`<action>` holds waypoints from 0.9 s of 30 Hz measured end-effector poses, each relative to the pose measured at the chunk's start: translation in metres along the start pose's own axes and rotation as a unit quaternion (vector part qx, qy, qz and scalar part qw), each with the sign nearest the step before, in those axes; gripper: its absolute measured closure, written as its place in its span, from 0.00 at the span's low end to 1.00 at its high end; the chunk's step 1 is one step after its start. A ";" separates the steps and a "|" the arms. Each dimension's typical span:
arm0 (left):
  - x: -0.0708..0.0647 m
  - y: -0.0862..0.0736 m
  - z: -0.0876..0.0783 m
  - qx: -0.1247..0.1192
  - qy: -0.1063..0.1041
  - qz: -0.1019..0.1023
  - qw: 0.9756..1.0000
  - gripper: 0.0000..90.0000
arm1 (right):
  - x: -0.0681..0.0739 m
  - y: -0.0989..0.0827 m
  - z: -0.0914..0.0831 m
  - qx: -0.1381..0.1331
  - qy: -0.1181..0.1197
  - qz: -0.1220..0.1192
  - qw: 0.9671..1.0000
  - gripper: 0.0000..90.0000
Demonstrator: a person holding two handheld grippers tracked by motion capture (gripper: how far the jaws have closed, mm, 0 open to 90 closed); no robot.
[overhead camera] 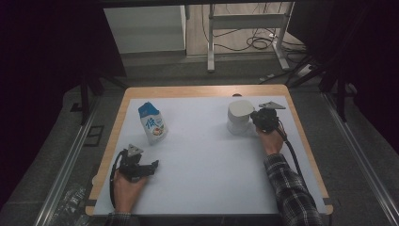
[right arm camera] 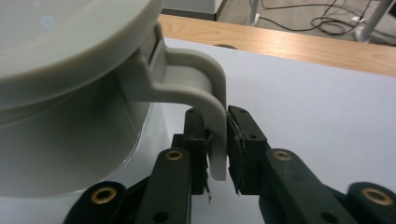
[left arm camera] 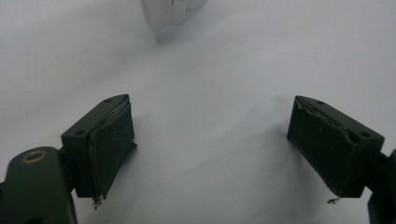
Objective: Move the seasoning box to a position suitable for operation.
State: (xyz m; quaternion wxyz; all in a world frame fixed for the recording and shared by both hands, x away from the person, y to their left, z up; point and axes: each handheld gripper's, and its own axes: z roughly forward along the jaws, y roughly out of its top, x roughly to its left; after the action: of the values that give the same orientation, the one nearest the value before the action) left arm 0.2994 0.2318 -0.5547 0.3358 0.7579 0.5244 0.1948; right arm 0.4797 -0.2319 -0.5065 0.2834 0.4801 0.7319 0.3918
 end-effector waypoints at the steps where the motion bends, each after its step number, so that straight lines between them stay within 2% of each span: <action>1: 0.000 0.000 0.000 0.000 0.000 0.000 1.000 0.17 | 0.000 0.000 0.000 0.000 0.000 0.000 1.000 0.89; 7: 0.000 0.000 0.000 0.000 0.000 0.000 1.000 0.17 | 0.004 0.000 -0.001 -0.001 -0.014 -0.007 1.000 0.90; 13: 0.000 0.000 0.000 0.000 0.000 0.000 1.000 0.17 | 0.005 -0.001 -0.002 -0.001 -0.015 0.005 1.000 0.90; 19: 0.000 0.000 0.000 0.000 0.000 0.000 1.000 0.17 | 0.007 0.001 -0.007 -0.008 0.006 0.022 1.000 0.90; 27: 0.000 0.000 0.000 0.000 0.000 0.000 1.000 0.17 | 0.024 0.008 -0.029 -0.024 0.031 -0.008 0.999 0.90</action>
State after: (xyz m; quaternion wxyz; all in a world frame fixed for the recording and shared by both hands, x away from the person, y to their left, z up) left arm 0.2994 0.2318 -0.5547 0.3357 0.7579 0.5243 0.1950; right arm 0.4510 -0.2167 -0.4854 0.2748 0.4551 0.7344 0.4219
